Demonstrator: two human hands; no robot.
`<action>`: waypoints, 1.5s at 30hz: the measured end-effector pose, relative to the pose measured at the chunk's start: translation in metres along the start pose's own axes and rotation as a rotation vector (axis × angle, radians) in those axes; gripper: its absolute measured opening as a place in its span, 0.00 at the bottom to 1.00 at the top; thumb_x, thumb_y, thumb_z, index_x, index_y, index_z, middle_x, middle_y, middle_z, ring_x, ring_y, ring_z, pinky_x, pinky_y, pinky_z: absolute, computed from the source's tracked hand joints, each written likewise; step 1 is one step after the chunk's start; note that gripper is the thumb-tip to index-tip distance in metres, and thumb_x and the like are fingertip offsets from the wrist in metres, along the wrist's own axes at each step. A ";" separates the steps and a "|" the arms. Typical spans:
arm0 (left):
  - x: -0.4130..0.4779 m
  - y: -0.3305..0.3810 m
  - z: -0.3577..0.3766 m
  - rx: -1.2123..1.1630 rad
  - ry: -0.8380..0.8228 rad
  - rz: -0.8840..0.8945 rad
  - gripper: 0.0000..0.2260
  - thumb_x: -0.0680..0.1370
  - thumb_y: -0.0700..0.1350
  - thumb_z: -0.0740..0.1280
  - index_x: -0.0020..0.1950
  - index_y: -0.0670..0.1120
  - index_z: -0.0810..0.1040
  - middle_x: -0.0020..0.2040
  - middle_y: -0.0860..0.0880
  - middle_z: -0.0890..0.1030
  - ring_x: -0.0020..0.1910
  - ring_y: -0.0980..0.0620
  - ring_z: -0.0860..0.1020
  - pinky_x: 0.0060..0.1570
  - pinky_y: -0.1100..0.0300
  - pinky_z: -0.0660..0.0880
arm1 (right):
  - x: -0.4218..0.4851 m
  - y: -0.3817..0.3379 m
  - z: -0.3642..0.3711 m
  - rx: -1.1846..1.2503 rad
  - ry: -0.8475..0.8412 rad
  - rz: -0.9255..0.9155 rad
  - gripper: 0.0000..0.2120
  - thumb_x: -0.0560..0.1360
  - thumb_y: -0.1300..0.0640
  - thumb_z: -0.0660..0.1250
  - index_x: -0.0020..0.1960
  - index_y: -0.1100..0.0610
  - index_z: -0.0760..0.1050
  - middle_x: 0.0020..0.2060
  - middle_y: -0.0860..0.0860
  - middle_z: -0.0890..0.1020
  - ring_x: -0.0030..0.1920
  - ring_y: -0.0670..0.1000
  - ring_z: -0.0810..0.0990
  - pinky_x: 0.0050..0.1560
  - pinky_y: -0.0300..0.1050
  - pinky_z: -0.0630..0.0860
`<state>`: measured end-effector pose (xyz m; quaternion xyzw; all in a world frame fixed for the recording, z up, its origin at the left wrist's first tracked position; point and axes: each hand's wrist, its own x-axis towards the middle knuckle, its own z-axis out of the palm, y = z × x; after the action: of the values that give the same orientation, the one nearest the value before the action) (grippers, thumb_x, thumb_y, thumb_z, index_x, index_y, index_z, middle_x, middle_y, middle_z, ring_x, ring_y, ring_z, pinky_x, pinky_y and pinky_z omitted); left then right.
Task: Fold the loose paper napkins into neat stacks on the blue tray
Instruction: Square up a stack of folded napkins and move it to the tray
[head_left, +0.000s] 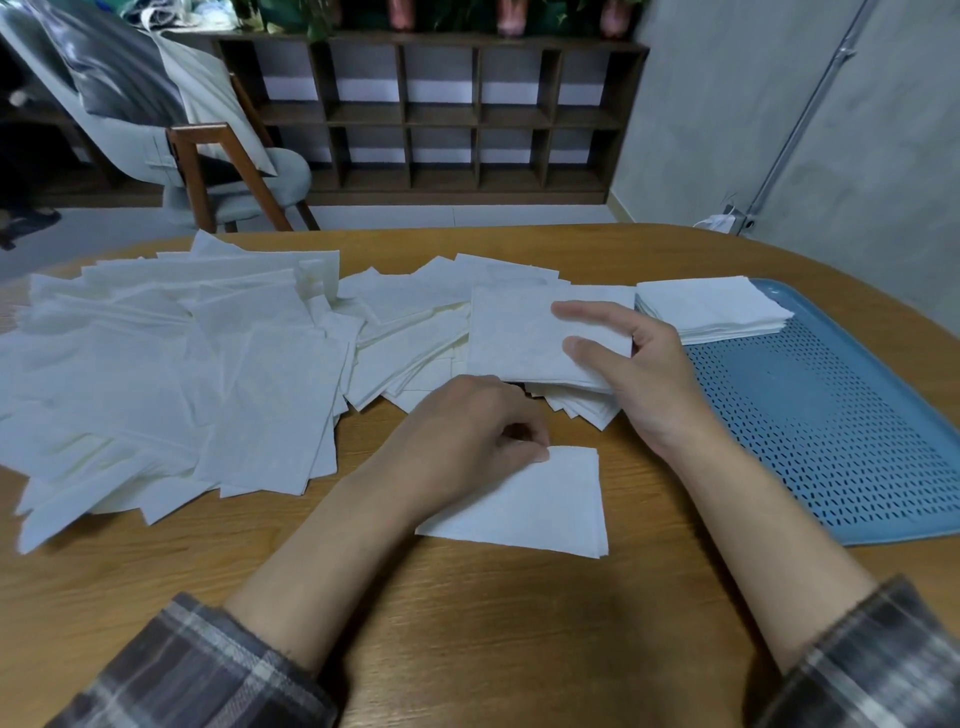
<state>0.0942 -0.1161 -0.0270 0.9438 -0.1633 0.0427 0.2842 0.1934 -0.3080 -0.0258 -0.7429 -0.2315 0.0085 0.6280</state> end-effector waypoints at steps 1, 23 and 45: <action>0.000 0.000 0.000 -0.015 0.003 0.004 0.02 0.79 0.49 0.74 0.48 0.54 0.87 0.46 0.59 0.84 0.50 0.59 0.79 0.52 0.51 0.79 | 0.000 0.000 0.000 0.001 -0.002 -0.001 0.15 0.79 0.66 0.71 0.61 0.52 0.85 0.60 0.39 0.86 0.65 0.34 0.78 0.61 0.23 0.68; -0.001 -0.010 -0.033 -0.692 0.548 -0.383 0.17 0.76 0.50 0.79 0.61 0.62 0.78 0.62 0.55 0.83 0.58 0.54 0.83 0.50 0.50 0.85 | -0.002 -0.006 0.003 0.296 -0.018 0.180 0.09 0.81 0.59 0.71 0.57 0.49 0.86 0.56 0.50 0.88 0.57 0.51 0.86 0.58 0.53 0.81; 0.007 -0.012 -0.016 -0.554 0.605 -0.349 0.05 0.79 0.48 0.76 0.53 0.56 0.88 0.48 0.73 0.82 0.55 0.65 0.81 0.49 0.71 0.76 | -0.005 -0.014 0.012 0.330 -0.161 0.207 0.27 0.81 0.62 0.70 0.72 0.36 0.76 0.68 0.45 0.81 0.67 0.52 0.82 0.65 0.54 0.80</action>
<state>0.1049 -0.0995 -0.0186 0.7906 0.0835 0.2228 0.5642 0.1803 -0.2975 -0.0162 -0.6468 -0.1988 0.1702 0.7163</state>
